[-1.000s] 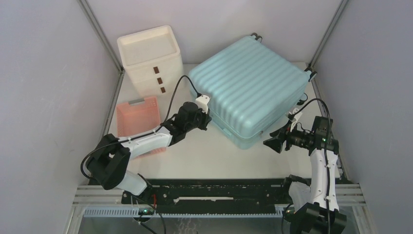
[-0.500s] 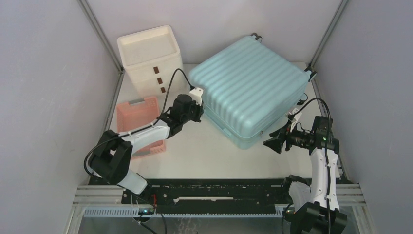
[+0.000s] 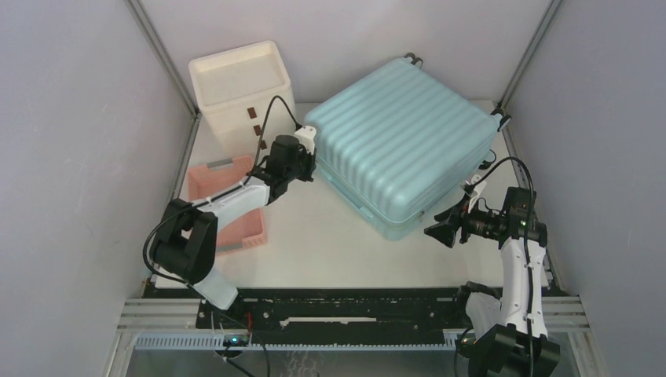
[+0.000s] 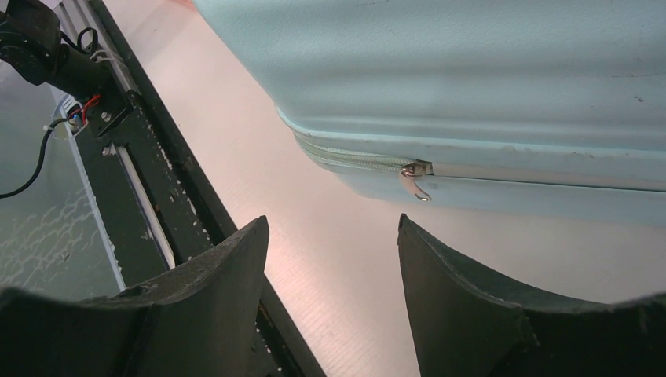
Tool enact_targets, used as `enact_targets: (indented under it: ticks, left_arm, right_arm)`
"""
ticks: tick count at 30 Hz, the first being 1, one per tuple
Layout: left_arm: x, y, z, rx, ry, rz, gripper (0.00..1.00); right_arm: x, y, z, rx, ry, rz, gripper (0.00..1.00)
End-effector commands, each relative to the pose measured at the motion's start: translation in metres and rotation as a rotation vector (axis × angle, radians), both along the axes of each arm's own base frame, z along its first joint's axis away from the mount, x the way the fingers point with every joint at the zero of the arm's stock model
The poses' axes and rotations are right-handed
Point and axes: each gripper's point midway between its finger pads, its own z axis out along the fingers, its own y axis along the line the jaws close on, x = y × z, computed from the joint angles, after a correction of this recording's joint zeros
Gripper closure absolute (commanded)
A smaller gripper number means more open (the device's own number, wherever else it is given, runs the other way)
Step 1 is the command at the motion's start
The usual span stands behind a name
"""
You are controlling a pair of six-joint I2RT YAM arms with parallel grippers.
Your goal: Open, take out, and arrange the luggage
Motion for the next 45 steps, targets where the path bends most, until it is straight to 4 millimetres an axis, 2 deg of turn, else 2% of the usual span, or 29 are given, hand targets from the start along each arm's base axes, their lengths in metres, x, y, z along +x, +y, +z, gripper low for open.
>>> enact_targets:
  ticks: [1,9,11,24,31,36,45]
  left_arm:
    - [0.029,0.035,0.013,0.053,-0.031,0.097,1.00]
    - [0.050,0.053,0.013,0.059,-0.020,0.134,1.00]
    - [0.051,0.058,0.007,0.072,0.008,0.144,1.00]
    - [0.076,0.081,0.010,0.054,0.029,0.206,1.00]
    - [0.083,0.087,0.013,0.050,0.030,0.218,1.00]
    - [0.089,0.083,0.015,0.026,0.035,0.197,1.00]
    - [0.102,0.087,0.021,0.011,0.048,0.213,1.00]
  right_arm:
    - [0.005,0.000,0.015,-0.002,-0.075,0.021,0.31]
    - [0.005,0.000,0.015,0.000,-0.075,0.021,0.30]
    - [0.005,-0.001,0.015,0.001,-0.074,0.020,0.30]
    - [0.004,-0.002,0.015,0.002,-0.081,0.017,0.30]
    - [0.004,-0.002,0.015,0.002,-0.084,0.012,0.30]
    - [0.004,-0.002,0.015,0.004,-0.083,0.013,0.30]
    - [0.003,-0.002,0.015,0.008,-0.087,0.018,0.30]
